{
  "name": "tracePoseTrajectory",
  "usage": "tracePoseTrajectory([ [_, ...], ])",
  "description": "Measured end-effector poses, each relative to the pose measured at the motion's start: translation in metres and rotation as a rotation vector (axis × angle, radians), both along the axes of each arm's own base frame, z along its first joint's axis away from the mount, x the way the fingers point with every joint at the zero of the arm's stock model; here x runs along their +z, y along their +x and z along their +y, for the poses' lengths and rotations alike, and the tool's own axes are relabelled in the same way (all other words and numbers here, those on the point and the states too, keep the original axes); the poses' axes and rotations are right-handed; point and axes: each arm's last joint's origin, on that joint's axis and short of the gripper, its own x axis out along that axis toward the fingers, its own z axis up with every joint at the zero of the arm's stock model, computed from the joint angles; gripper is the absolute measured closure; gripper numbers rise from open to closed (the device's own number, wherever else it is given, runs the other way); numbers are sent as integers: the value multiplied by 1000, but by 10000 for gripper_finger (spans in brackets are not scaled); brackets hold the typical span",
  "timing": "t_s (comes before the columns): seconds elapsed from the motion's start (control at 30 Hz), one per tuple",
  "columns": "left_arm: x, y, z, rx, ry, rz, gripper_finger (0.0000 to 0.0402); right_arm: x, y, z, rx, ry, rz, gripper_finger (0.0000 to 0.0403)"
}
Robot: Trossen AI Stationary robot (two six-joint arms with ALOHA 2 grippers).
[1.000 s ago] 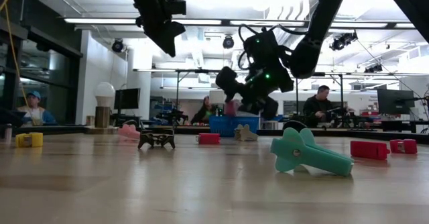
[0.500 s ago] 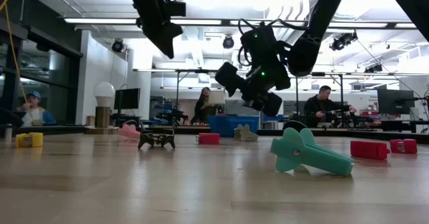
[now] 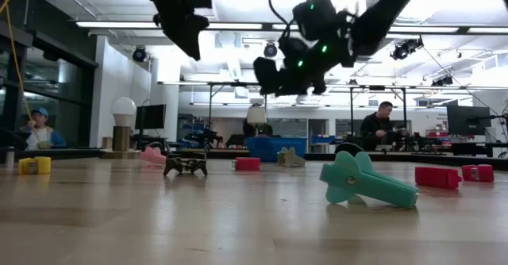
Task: Pick and place Stapler, Stapler remover, tape
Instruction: Put the gray staple remover into the orange bin
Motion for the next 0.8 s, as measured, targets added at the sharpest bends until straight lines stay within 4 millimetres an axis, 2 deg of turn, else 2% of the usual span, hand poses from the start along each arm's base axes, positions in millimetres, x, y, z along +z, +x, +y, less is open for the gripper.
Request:
tracePoseTrajectory([
  [0.13, -8, -18, -7, -55, -28, -87, 241, 18, -15, 10, 85, -49, 204, 192],
  [0.37, -47, -65, -26, -210, -101, -298, 241, 40, -43, 23, 292, -38, 431, 192],
  [0.57, -77, -100, -41, -353, -134, -488, 241, 32, -57, 22, 551, 69, 556, 192],
  [0.8, -96, -122, -51, -495, -133, -651, 241, 6, -51, 16, 703, 160, 612, 192],
])
